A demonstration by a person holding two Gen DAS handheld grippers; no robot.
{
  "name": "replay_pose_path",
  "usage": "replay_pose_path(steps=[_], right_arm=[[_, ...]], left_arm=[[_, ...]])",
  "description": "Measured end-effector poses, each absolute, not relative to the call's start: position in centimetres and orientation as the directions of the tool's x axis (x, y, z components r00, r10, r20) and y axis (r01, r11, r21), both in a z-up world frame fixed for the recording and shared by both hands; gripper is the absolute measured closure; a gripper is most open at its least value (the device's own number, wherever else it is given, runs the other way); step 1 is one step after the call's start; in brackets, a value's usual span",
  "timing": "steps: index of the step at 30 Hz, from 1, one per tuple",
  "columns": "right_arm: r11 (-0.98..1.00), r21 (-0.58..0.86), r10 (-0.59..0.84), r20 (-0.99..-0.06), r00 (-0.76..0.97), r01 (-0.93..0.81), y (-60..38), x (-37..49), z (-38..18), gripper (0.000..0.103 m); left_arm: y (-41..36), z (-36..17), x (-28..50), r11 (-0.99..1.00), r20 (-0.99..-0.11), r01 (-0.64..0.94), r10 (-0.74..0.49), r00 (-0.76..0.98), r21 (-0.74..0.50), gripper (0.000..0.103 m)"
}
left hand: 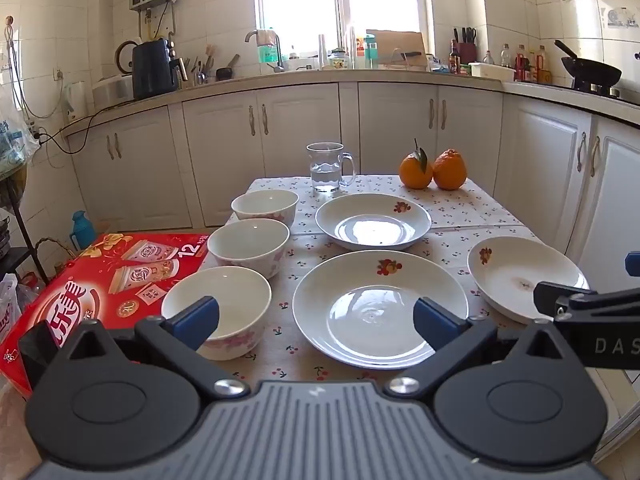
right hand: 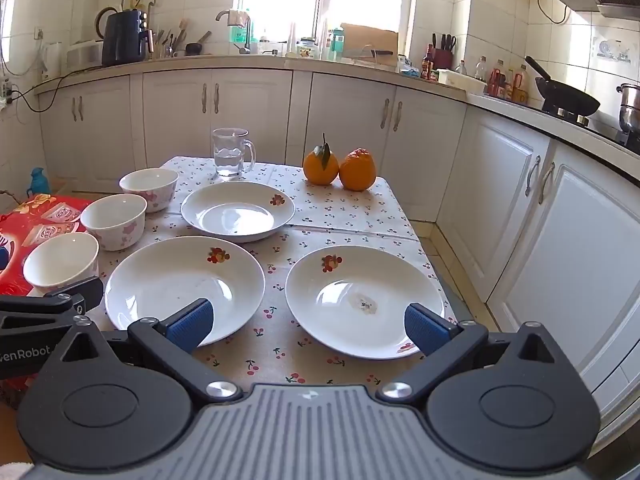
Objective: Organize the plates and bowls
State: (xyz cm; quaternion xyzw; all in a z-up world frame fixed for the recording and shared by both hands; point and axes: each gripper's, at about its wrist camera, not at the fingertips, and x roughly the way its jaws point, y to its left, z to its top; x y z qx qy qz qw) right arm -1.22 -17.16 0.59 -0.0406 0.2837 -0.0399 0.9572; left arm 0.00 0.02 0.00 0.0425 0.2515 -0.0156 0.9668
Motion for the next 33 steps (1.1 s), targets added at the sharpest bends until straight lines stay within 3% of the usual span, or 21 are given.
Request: replay_pose_path(steps=[33], right_arm=[[0.994,-0.098,-0.100,-0.527,0.844,0.056,-17.1,-1.7,1.0,0.000]], left_arm=[[0.1,0.2,-0.4,0.996,-0.479,0.051,-0.007,0.878,0.079,0.001]])
